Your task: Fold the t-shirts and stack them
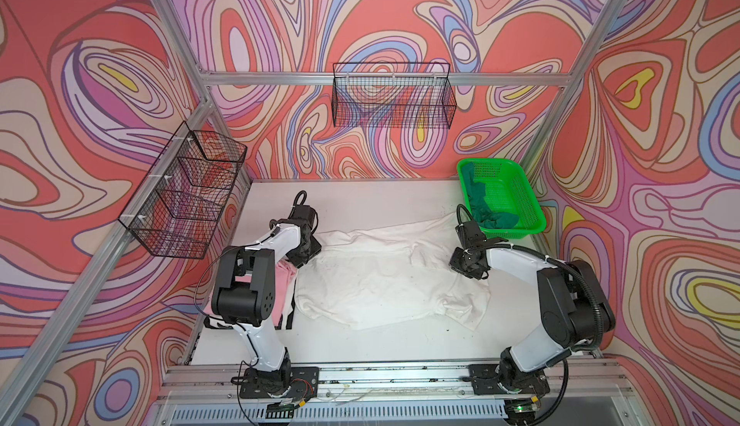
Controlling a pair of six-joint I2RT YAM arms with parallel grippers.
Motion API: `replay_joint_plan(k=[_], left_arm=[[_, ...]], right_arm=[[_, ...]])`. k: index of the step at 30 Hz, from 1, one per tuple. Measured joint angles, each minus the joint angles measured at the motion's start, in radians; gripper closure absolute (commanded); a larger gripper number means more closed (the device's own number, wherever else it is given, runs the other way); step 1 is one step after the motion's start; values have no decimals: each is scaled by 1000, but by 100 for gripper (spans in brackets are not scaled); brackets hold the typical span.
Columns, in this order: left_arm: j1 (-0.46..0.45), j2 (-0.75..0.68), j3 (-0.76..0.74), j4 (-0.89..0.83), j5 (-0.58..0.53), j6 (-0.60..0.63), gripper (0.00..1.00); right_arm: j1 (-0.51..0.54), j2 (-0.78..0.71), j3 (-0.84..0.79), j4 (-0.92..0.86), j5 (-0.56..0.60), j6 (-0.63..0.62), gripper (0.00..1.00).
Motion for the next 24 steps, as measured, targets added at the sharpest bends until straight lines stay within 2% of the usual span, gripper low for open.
replay_joint_plan(k=[6, 12, 18, 24], left_arm=[[0, 3, 2, 0, -20, 0, 50], [0, 9, 19, 0, -30, 0, 50], [0, 9, 20, 0, -29, 0, 51], [1, 9, 20, 0, -29, 0, 51]], right_arm=[[0, -29, 0, -11, 0, -2, 66], [0, -59, 0, -19, 0, 0, 68], [1, -59, 0, -18, -5, 5, 74], [10, -45, -3, -11, -7, 9, 72]])
